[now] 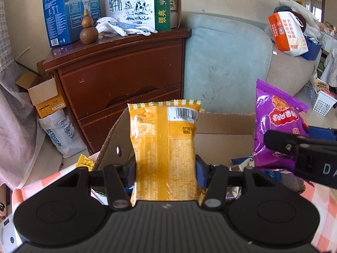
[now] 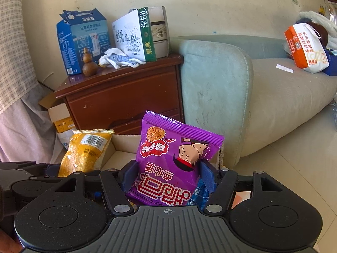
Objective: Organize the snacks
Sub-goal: 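Lower both packs into the box and open both grippers, then move the left gripper to the light blue pack while the right approaches the red pack, then grasp the light blue pack with the left gripper while the right grasps the red pack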
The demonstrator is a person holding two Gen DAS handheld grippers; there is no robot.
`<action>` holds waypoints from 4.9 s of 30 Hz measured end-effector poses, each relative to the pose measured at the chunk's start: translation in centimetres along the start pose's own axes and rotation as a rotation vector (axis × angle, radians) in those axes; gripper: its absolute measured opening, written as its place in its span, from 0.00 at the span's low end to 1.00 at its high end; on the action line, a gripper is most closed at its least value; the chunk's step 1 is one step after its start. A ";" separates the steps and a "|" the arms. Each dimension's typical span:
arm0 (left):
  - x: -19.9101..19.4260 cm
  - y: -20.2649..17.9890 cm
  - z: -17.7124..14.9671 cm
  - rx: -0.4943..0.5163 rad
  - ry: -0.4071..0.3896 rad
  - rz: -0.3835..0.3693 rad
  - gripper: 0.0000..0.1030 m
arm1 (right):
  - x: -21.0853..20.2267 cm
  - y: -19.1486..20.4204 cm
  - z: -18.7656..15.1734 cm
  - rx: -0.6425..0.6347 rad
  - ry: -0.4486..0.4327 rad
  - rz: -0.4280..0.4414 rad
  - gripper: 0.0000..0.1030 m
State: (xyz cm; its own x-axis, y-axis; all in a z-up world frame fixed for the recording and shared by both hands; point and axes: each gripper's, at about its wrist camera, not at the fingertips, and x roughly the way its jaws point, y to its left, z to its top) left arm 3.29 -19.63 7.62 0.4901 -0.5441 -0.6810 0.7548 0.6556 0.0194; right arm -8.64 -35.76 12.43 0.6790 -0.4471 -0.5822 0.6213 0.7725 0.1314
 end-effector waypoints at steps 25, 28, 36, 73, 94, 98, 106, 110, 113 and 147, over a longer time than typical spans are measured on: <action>-4.6 6.0 -1.5 -0.109 -0.021 0.083 0.82 | -1.3 1.5 -0.6 -0.068 0.001 0.096 0.71; -5.0 7.6 -2.0 -0.131 -0.014 0.115 0.82 | -1.4 2.1 -0.8 -0.071 0.017 0.134 0.71; -4.9 11.7 -2.9 -0.215 -0.011 0.219 0.82 | -2.4 4.7 -2.1 -0.133 0.054 0.233 0.71; -1.4 16.6 -12.0 -0.178 0.280 0.172 0.81 | 3.8 10.5 -10.4 -0.314 0.442 0.269 0.85; -5.8 14.6 -14.0 0.004 0.267 0.096 0.80 | 1.3 12.1 -9.3 -0.407 0.420 0.453 0.85; -4.6 15.6 -13.7 -0.053 0.280 0.106 0.81 | 3.1 11.8 -9.4 -0.342 0.432 0.353 0.85; -2.6 16.6 -14.3 -0.099 0.309 0.131 0.81 | 4.3 11.9 -10.7 -0.279 0.502 0.298 0.90; -2.4 16.3 -14.2 -0.081 0.300 0.131 0.84 | 4.9 12.4 -11.3 -0.255 0.527 0.278 0.92; -2.1 16.3 -14.2 -0.078 0.292 0.130 0.88 | 5.3 12.9 -11.6 -0.264 0.529 0.258 0.93; -4.5 16.1 -13.2 -0.082 0.236 0.160 0.56 | 3.4 12.6 -10.6 -0.299 0.423 0.311 0.69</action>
State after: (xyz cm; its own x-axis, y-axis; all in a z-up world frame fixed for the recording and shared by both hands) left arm 7.52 0.29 1.33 0.4782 -0.2997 -0.8255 0.6335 0.7687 0.0878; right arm -2.66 -22.74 3.63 0.5584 -0.0092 -0.8295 0.2404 0.9588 0.1511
